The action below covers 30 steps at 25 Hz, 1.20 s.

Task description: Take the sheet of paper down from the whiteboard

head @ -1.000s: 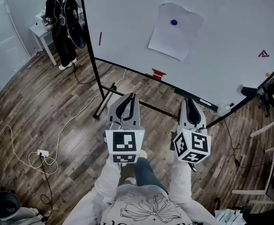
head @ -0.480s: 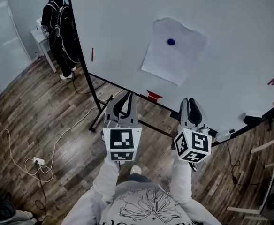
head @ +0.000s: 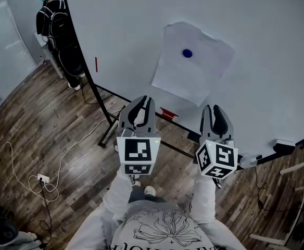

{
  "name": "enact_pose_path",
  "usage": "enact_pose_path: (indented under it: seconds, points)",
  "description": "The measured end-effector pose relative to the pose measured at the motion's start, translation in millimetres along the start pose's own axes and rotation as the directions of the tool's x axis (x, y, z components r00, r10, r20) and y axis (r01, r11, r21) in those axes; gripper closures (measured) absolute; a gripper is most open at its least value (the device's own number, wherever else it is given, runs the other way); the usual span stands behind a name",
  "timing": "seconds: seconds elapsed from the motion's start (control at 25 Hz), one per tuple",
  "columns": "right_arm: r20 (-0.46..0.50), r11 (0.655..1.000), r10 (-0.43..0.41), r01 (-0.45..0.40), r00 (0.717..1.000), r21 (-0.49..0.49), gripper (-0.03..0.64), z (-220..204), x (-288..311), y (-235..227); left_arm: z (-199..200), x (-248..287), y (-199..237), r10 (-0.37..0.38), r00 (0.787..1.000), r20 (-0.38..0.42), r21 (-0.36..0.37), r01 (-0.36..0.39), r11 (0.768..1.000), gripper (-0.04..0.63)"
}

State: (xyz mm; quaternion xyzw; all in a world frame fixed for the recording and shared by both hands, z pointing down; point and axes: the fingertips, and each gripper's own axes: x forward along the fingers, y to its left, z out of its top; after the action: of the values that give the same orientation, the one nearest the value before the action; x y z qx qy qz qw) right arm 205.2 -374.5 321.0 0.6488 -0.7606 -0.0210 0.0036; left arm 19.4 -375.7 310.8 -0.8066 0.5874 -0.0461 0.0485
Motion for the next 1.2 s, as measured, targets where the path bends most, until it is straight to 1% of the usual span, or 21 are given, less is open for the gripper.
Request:
enact_pose_path:
  seconds: [0.24, 0.52, 0.6, 0.72, 0.96, 1.08, 1.2]
  points:
    - [0.007, 1.000, -0.025, 0.025, 1.000, -0.016, 0.519, 2.0, 24.8, -10.6, 2.5, 31.6, 1.8, -0.036, 0.999, 0.004, 0.024, 0.036, 0.999, 0.581]
    - [0.042, 0.995, -0.085, 0.087, 0.996, -0.054, 0.499, 23.4, 51.9, -25.2, 23.4, 72.2, -0.1, -0.127, 0.991, 0.046, 0.077, 0.123, 0.989, 0.576]
    - [0.059, 0.992, -0.098, 0.102, 0.993, -0.072, 0.494, 31.6, 58.7, -26.5, 33.1, 83.4, -2.6, -0.158, 0.985, 0.066, 0.093, 0.152, 0.984, 0.559]
    - [0.074, 0.989, -0.106, 0.113, 0.992, -0.094, 0.488, 39.1, 68.0, -26.3, 46.5, 96.9, -10.5, -0.206, 0.974, 0.096, 0.119, 0.194, 0.974, 0.507]
    - [0.113, 0.980, -0.140, 0.154, 0.984, -0.127, 0.479, 56.4, 76.0, -27.2, 68.7, 116.8, -27.9, -0.297, 0.943, 0.151, 0.190, 0.267, 0.945, 0.438]
    - [0.119, 0.978, -0.144, 0.159, 0.982, -0.134, 0.479, 61.2, 77.6, -30.5, 72.9, 125.7, -37.1, -0.318, 0.937, 0.147, 0.226, 0.281, 0.933, 0.426]
    - [0.122, 0.978, -0.132, 0.149, 0.984, -0.143, 0.479, 63.1, 83.2, -30.2, 73.5, 137.1, -42.4, -0.323, 0.936, 0.141, 0.226, 0.287, 0.931, 0.426]
